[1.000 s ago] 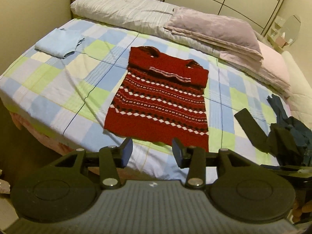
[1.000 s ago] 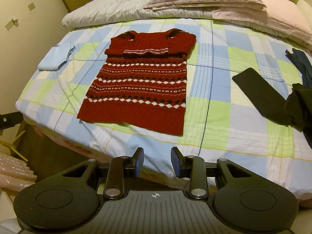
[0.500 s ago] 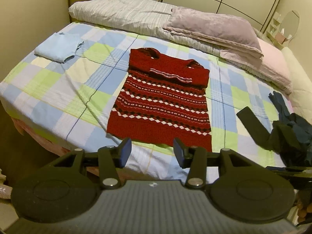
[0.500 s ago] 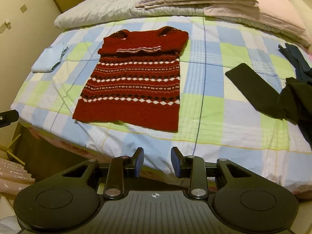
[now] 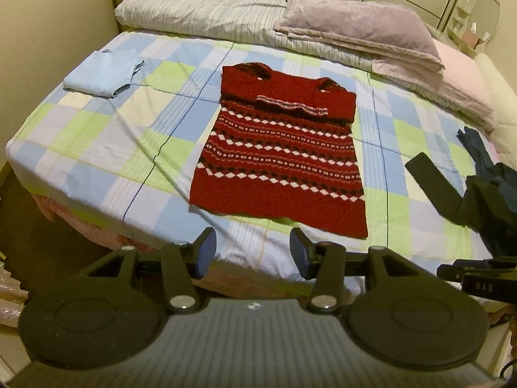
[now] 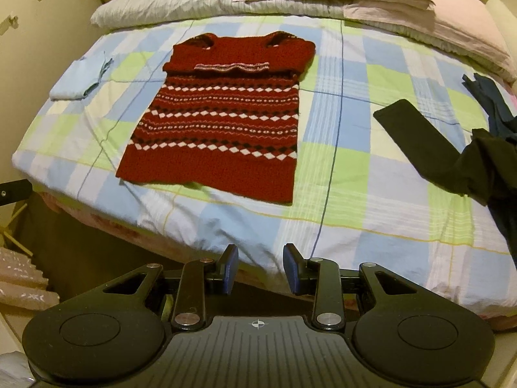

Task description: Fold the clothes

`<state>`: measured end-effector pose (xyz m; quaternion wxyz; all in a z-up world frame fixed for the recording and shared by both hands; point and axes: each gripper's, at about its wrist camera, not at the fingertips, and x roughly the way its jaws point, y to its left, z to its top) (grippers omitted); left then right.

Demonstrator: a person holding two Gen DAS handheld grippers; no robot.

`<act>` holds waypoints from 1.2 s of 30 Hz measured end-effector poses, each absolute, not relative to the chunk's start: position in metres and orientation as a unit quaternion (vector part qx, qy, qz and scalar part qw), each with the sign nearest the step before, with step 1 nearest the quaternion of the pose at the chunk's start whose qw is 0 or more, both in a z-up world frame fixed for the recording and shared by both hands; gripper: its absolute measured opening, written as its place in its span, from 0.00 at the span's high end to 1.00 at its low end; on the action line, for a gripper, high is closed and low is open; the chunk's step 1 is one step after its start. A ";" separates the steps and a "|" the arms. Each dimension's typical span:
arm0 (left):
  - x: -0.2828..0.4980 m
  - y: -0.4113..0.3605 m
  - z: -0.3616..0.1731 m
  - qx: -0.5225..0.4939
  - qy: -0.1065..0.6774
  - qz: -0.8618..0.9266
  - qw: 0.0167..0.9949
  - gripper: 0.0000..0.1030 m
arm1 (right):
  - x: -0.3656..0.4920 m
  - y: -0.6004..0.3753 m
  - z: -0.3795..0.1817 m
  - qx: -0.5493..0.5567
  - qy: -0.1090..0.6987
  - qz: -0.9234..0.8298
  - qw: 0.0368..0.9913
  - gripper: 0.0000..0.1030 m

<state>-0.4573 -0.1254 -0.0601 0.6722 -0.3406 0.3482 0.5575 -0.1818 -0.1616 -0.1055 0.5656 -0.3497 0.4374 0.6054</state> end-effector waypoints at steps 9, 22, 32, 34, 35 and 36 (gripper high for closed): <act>-0.462 -0.132 -0.066 -0.347 0.362 0.558 0.661 0.55 | -0.196 -0.167 -0.108 -0.364 0.423 0.612 0.560 0.67; -0.459 -0.139 -0.063 -0.343 0.361 0.561 0.661 0.54 | -0.200 -0.168 -0.107 -0.363 0.415 0.619 0.559 0.67; -0.461 -0.141 -0.062 -0.344 0.356 0.566 0.659 0.53 | -0.199 -0.168 -0.106 -0.362 0.408 0.626 0.557 0.67; -0.463 -0.142 -0.062 -0.346 0.356 0.567 0.657 0.53 | -0.200 -0.168 -0.106 -0.363 0.408 0.627 0.555 0.67; -0.463 -0.142 -0.063 -0.347 0.356 0.568 0.656 0.53 | -0.201 -0.168 -0.107 -0.364 0.407 0.628 0.554 0.67; -0.464 -0.143 -0.063 -0.347 0.356 0.569 0.655 0.53 | -0.202 -0.168 -0.106 -0.364 0.407 0.629 0.553 0.67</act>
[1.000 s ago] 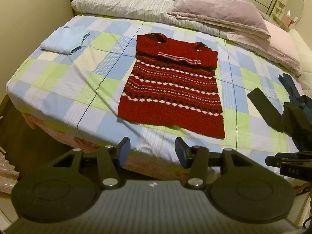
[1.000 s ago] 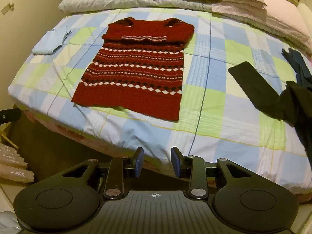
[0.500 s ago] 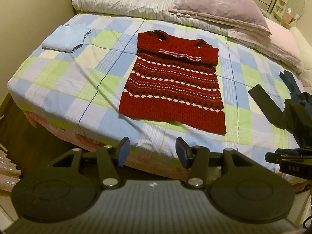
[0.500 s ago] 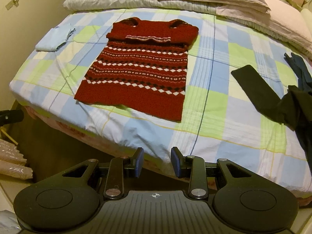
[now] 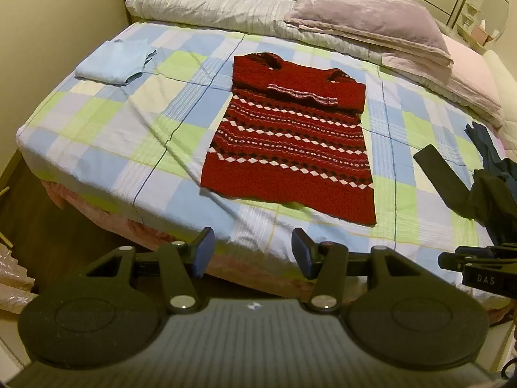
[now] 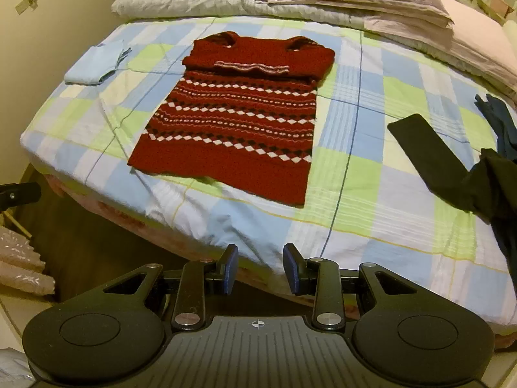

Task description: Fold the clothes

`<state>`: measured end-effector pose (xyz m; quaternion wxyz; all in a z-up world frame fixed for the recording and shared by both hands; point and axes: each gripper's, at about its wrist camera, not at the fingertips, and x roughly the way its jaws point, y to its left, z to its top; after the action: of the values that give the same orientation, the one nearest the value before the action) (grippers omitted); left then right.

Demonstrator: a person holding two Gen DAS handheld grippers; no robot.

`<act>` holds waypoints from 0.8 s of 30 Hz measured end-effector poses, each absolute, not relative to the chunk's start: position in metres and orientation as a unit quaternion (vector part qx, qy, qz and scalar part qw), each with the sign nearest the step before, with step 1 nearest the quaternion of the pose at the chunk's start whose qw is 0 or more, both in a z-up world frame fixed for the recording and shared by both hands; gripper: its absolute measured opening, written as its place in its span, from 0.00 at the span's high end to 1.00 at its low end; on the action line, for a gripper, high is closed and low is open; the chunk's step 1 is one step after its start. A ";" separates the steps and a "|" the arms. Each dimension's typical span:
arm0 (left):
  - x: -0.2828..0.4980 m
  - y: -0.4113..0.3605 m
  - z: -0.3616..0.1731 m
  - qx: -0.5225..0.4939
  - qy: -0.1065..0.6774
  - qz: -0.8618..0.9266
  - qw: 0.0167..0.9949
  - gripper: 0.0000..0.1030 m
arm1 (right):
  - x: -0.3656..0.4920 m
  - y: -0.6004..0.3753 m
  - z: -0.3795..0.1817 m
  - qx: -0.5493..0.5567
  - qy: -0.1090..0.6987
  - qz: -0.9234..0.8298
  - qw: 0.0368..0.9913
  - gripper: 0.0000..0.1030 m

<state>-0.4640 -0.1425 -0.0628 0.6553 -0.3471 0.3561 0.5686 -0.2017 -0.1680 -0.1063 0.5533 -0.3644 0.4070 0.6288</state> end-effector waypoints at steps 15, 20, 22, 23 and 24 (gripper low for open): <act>-0.474 -0.128 -0.077 -0.351 0.379 0.555 0.652 0.53 | -0.216 -0.158 -0.119 -0.367 0.427 0.618 0.549 0.67; -0.479 -0.104 -0.084 -0.353 0.387 0.538 0.660 0.53 | -0.221 -0.147 -0.122 -0.367 0.433 0.605 0.558 0.67; -0.481 -0.089 -0.090 -0.353 0.389 0.527 0.668 0.53 | -0.221 -0.140 -0.124 -0.361 0.441 0.594 0.568 0.67; -0.483 -0.081 -0.092 -0.354 0.389 0.522 0.672 0.53 | -0.220 -0.136 -0.125 -0.354 0.447 0.588 0.573 0.67; -0.486 -0.073 -0.094 -0.354 0.389 0.517 0.675 0.53 | -0.217 -0.132 -0.126 -0.343 0.454 0.583 0.580 0.67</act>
<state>-0.4856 -0.0725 -0.0937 0.6754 -0.3545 0.3890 0.5166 -0.2170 -0.1322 -0.1256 0.5802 -0.3434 0.4540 0.5825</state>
